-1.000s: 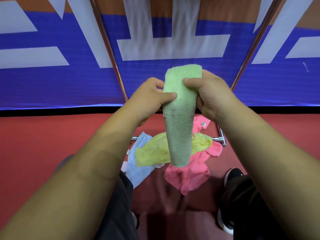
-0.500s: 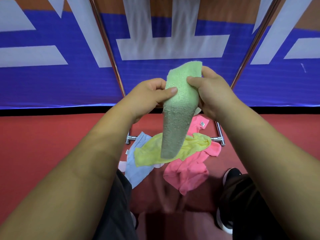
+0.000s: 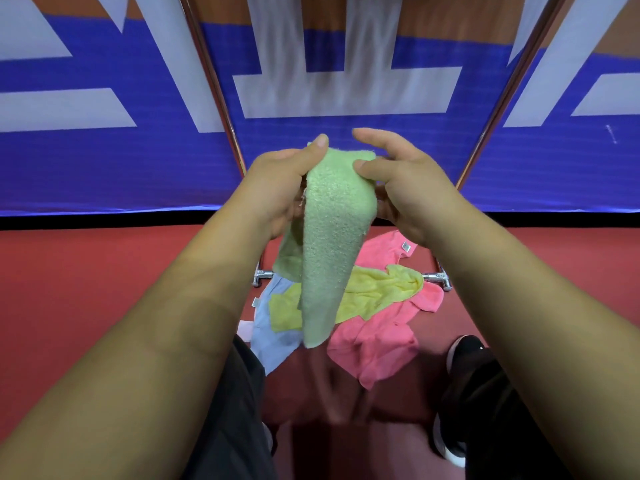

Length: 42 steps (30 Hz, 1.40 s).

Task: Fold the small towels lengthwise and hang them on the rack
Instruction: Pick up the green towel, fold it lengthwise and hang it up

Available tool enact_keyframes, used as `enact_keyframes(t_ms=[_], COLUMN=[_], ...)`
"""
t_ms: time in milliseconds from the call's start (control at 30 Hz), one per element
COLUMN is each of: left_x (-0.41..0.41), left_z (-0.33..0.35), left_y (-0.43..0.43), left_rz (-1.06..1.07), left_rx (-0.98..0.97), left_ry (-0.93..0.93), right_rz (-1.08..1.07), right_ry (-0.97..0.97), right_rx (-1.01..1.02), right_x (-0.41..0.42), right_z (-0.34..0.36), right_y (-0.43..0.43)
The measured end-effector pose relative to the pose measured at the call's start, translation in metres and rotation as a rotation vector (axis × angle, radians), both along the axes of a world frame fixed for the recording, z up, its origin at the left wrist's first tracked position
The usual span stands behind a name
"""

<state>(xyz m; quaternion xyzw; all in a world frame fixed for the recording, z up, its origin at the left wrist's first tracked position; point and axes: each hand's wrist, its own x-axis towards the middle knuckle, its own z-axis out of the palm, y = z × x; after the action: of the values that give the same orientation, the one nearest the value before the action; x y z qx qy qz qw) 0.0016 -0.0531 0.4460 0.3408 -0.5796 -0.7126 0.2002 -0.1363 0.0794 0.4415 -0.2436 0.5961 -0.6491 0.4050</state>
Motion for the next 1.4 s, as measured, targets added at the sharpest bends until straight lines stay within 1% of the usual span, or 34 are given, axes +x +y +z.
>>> enact_keyframes(t_ms=[100,233,300,367,433,533,700,767,800,867,900,933,967,1033,1067,1100,1133,1300,1367,1400], left_x=[0.004,0.01,0.011,0.009,0.007,0.005,0.003,0.002,0.002,0.006,0.008,0.009,0.011,0.012,0.011,0.009,0.006,-0.012,-0.016,-0.016], left_z=[0.004,0.006,0.004,0.002,0.0,-0.003,0.0,0.002,0.003,0.006,0.007,0.007,0.008,0.004,0.003,0.001,0.0,-0.011,-0.016,-0.017], left_y=[-0.003,-0.002,0.001,0.002,0.001,-0.002,0.0,0.002,0.004,0.01,0.012,0.014,0.018,0.027,0.032,0.039,0.044,0.044,0.036,0.033], left_rz=[-0.09,-0.275,-0.308,-0.303,-0.279,-0.243,-0.166,-0.075,-0.023,0.108,0.147,0.139,0.082,-0.112,-0.183,-0.21,-0.198,0.003,0.032,0.043], left_rx=[-0.01,-0.102,-0.145,-0.192,-0.232,-0.252,-0.257,-0.323,-0.409,-0.657,-0.741,-0.754,-0.714,-0.59,-0.571,-0.583,-0.618,-0.811,-0.911,-0.975], left_ry=[0.044,-0.01,-0.017,-0.008,-0.002,0.01,0.018,-0.06,-0.155,-0.393,-0.475,-0.515,-0.532,-0.524,-0.513,-0.505,-0.507,-0.485,-0.517,-0.536], right_rz=[-0.05,-0.084,-0.088,-0.085,-0.066,-0.011,-0.002,-0.034,-0.052,-0.092,-0.105,-0.113,-0.117,-0.124,-0.13,-0.139,-0.147,-0.212,-0.238,-0.259], right_ry=[0.079,0.136,0.189,0.208,0.179,0.119,0.109,0.068,0.04,-0.012,-0.039,-0.065,-0.087,-0.124,-0.14,-0.153,-0.16,-0.162,-0.107,-0.047], right_rx=[-0.025,-0.073,-0.089,-0.107,-0.124,-0.125,-0.115,-0.121,-0.127,-0.138,-0.145,-0.155,-0.168,-0.193,-0.207,-0.217,-0.227,-0.234,-0.2,-0.155], right_x=[0.001,-0.002,-0.003,-0.004,-0.003,0.001,0.003,0.003,0.004,0.005,0.007,0.009,0.011,0.014,0.015,0.017,0.019,0.025,0.023,0.02], right_z=[-0.001,0.004,0.005,0.006,0.006,0.009,0.009,0.008,0.009,0.009,0.011,0.012,0.013,0.016,0.018,0.02,0.022,0.03,0.031,0.029], right_y=[-0.002,-0.001,0.0,0.001,0.002,0.004,0.004,0.003,0.002,0.0,-0.001,-0.002,-0.003,-0.003,-0.004,-0.003,-0.003,-0.002,0.0,0.001])
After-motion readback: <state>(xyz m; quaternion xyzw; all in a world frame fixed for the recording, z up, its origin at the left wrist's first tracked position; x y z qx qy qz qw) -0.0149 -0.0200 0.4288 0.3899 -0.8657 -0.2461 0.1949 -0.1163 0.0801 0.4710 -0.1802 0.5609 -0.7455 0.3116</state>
